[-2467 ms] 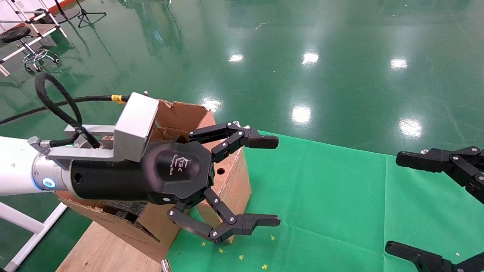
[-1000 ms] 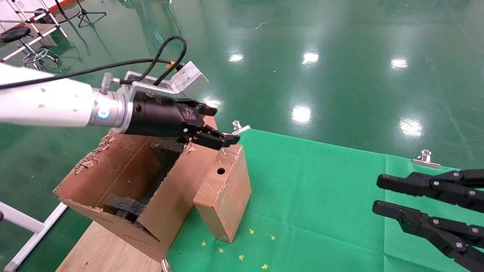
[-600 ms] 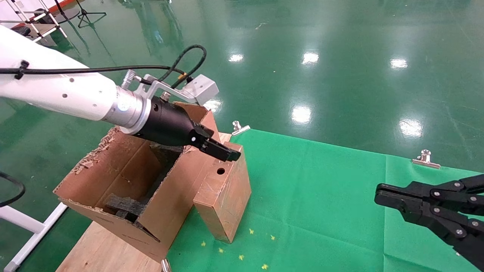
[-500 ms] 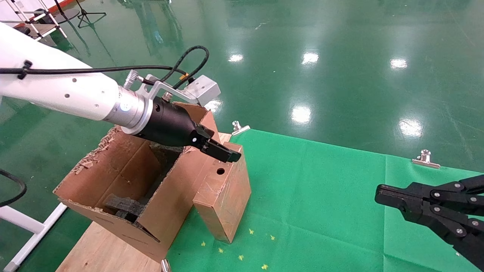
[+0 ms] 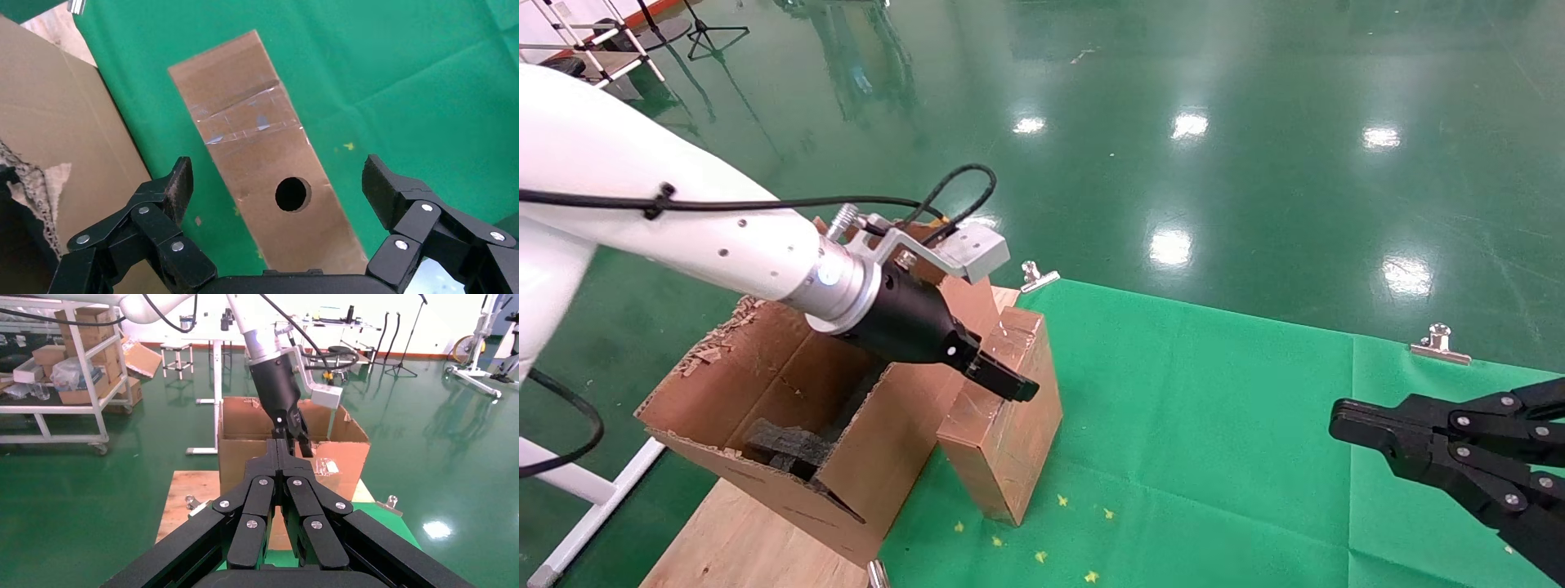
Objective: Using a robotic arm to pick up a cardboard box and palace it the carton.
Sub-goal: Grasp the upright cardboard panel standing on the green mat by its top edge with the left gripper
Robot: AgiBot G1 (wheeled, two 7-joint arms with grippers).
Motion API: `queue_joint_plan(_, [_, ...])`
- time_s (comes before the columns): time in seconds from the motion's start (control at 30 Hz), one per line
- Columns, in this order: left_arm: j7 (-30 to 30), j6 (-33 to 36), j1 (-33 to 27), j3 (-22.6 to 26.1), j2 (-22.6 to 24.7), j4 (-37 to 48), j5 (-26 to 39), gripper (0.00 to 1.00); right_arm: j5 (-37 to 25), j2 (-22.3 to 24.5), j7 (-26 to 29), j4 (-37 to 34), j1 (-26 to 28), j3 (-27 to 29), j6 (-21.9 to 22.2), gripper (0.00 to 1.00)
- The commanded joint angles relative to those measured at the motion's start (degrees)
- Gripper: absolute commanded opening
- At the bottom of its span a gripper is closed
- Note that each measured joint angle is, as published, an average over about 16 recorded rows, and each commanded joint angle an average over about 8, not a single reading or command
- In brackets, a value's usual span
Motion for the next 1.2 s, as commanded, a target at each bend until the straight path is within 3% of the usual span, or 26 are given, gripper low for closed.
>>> queue_joint_plan(0.03, [-0.3, -0.3, 0.1, 0.8, 0.3, 0.0, 0.6, 1.0, 0.0, 0.0, 0.0, 0.0, 0.0, 0.0, 0.0, 0.0])
queue_joint_plan(0.2, [-1.0, -1.4, 0.7, 1.5, 0.8, 0.1, 1.1, 1.0, 0.0, 0.0, 0.0, 0.0, 0.0, 0.0, 0.0, 0.02])
queue_joint_plan(0.23, [-1.1, -1.6, 0.8, 1.5, 0.9, 0.1, 1.2, 1.0, 0.0, 0.0, 0.0, 0.0, 0.0, 0.0, 0.0, 0.08])
queue_joint_plan(0.33, [-1.1, -2.2, 0.9, 1.8, 1.1, 0.2, 1.6, 1.0, 0.0, 0.0, 0.0, 0.0, 0.0, 0.0, 0.0, 0.45])
queue_joint_plan(0.37, [-1.0, -2.3, 0.9, 1.8, 1.1, 0.2, 1.8, 0.93, 0.0, 0.0, 0.0, 0.0, 0.0, 0.0, 0.0, 0.58])
queue_joint_plan(0.43, [-0.9, -2.6, 0.9, 1.9, 1.2, 0.2, 2.1, 0.69, 0.0, 0.0, 0.0, 0.0, 0.0, 0.0, 0.0, 0.83])
queue_joint_plan(0.5, [-0.9, -2.7, 0.9, 2.0, 1.3, 0.1, 2.2, 0.44, 0.0, 0.0, 0.0, 0.0, 0.0, 0.0, 0.0, 1.0])
queue_joint_plan(0.6, [-0.9, -2.8, 0.9, 2.0, 1.3, 0.1, 2.3, 0.07, 0.0, 0.0, 0.0, 0.0, 0.0, 0.0, 0.0, 1.0])
queue_joint_plan(0.63, [-0.9, -2.8, 0.9, 2.0, 1.3, 0.1, 2.2, 0.01, 0.0, 0.0, 0.0, 0.0, 0.0, 0.0, 0.0, 1.0])
queue_joint_plan(1.2, [-1.0, -2.4, 0.9, 1.8, 1.1, 0.1, 1.8, 0.0, 0.0, 0.0, 0.0, 0.0, 0.0, 0.0, 0.0, 1.0])
